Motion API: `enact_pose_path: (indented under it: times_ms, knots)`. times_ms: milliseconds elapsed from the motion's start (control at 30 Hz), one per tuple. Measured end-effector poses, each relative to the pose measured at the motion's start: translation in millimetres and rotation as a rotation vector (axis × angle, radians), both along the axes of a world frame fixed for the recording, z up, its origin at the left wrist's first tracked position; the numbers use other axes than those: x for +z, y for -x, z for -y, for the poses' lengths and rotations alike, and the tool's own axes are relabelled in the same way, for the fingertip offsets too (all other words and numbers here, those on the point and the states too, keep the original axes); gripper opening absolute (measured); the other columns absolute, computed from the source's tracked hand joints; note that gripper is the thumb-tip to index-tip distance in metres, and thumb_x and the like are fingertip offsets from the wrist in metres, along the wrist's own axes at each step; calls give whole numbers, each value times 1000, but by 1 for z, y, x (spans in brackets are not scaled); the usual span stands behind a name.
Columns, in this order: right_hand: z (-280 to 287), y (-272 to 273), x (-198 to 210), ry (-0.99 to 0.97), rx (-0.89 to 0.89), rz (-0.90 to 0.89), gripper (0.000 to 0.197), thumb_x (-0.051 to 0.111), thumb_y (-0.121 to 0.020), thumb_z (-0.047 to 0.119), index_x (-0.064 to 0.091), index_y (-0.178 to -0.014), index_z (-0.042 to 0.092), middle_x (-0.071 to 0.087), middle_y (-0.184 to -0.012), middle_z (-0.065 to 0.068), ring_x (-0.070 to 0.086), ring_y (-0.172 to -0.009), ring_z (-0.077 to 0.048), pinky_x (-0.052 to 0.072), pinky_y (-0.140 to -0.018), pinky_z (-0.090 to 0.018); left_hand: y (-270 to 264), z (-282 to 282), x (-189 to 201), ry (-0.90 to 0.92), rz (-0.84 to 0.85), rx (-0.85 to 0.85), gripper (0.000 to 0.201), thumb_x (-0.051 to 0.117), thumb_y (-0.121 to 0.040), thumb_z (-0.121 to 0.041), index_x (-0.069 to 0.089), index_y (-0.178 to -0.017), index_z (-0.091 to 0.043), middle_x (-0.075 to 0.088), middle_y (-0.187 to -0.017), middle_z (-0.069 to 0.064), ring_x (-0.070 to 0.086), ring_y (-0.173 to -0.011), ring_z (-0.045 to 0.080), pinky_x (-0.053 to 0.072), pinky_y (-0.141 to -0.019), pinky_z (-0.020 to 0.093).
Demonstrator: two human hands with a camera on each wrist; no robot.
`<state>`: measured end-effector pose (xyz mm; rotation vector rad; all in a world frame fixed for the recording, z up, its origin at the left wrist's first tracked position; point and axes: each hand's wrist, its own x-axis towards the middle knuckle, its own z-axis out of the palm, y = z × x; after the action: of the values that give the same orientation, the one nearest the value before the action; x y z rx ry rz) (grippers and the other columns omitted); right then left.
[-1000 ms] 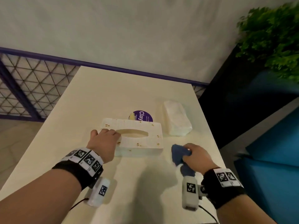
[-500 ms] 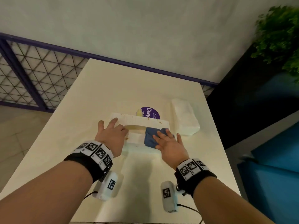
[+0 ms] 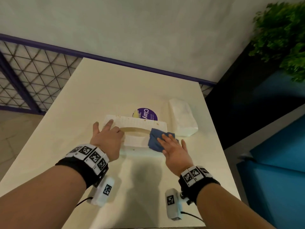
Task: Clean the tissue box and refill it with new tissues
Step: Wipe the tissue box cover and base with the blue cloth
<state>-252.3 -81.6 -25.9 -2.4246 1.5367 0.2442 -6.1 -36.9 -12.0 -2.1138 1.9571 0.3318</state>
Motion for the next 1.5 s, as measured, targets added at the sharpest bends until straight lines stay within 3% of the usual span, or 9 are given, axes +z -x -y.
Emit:
enact_pose_path:
  times_ms: [167,300,467,567,767,967,1133,1300,1500]
  knots:
    - [-24,-53,-13,28,-62,136,60,38,-95,18,18,-151,28,11,-161,1,1,-149,-20,-5,-119,-44,1,1,2,-29,9,7,74,58,-74,-33,32,-143,-27,33,-148,-7,-3,-149,23,-1,-110,65]
    - [-18,-36,-13,48,-13,122,49,25,-101,32,18,-150,33,15,-160,10,4,-149,-12,-8,-118,-45,8,3,4,-30,80,-8,71,54,-75,-27,33,-143,-24,35,-148,-5,-2,-149,24,-5,-110,67]
    - [10,-29,-8,-2,-307,191,51,25,-100,32,17,-151,28,10,-161,1,17,-146,-21,5,-121,-48,4,2,3,-38,37,20,76,58,-74,-31,30,-145,-27,33,-149,-8,-3,-149,20,-7,-108,68]
    - [5,-57,-11,-28,-316,130,53,27,-100,26,15,-152,22,3,-162,-5,-1,-149,-31,1,-121,-48,5,-1,1,-41,-2,44,81,61,-74,-36,27,-147,-29,30,-151,-9,-5,-149,19,-7,-108,69]
    - [-23,-56,-13,18,-8,159,48,25,-101,33,21,-149,31,13,-161,8,1,-150,-15,-5,-119,-47,4,-4,2,-21,-10,56,75,56,-78,-31,26,-146,-32,28,-153,-9,-7,-149,22,-11,-107,69]
    - [-13,-50,-18,34,-236,180,49,24,-101,35,21,-150,29,10,-162,6,-1,-150,-16,-4,-119,-47,6,-2,-1,21,-25,56,66,52,-82,-20,32,-144,-28,34,-149,-7,-2,-150,20,-10,-108,67]
    - [-33,-76,-19,40,-64,374,44,43,-97,25,46,-140,19,37,-153,-5,22,-145,-26,8,-119,-38,9,-1,-5,99,-18,-18,48,38,-83,-5,44,-128,-23,42,-138,-3,15,-146,17,6,-110,53]
    - [-19,-41,6,-71,101,305,34,55,-86,3,65,-116,15,62,-122,-7,46,-118,-28,34,-101,-30,3,-7,-5,123,4,-133,42,40,-81,-5,45,-118,-23,46,-115,-4,47,-116,17,17,-97,40]
    - [-2,6,40,7,-266,316,33,51,-91,21,56,-123,25,65,-114,-4,60,-105,-28,44,-80,-29,-6,1,5,82,72,-130,51,47,-82,-5,40,-129,-24,45,-115,-6,53,-109,14,19,-105,41]
